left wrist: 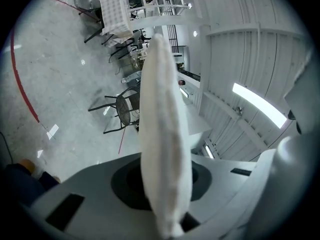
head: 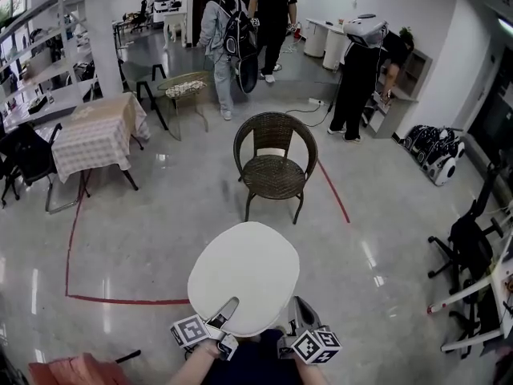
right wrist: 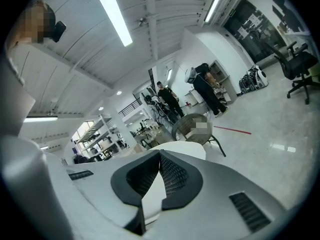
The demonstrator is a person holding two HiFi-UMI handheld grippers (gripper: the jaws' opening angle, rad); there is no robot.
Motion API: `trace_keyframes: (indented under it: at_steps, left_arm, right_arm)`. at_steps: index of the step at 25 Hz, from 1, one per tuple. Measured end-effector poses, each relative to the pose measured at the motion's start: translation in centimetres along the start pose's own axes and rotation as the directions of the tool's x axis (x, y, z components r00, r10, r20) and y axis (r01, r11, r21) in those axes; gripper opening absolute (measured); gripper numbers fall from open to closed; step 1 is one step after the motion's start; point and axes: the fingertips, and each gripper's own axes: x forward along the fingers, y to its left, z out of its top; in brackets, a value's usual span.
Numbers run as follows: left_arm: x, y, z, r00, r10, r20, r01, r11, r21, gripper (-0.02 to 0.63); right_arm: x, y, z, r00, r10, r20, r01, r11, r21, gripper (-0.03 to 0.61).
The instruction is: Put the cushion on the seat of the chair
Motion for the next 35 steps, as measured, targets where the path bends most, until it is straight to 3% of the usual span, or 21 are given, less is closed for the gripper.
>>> trace_keyframes:
  at_steps: [12,29,35]
  left_arm:
    - [0.5,0.4,1.6,0.999,-0.037,0.01,0.037,0.999,-0.005,0.08]
    - [7.7,0.4,4.8,1.0,-0.005,0.016,0.005,1.0,-0.003,0.08]
    - [10.3,-0.1,6.4,1.0,-0.006,0.03,0.005,1.0,0.012,0.08]
  right_arm:
    - [2.4,1.3,-0.8,0.998,0.009,-0.056,-0.01,1.0,-0.022,0.028]
    - [9.9,-3.5,2.2,0.996,-0.017,-0.087,0.021,0.999,0.039,0.028]
    - [13.7,-4.1,3.6,0.994,0.009,-0.11,-0.005,0.999,0.033,0.028]
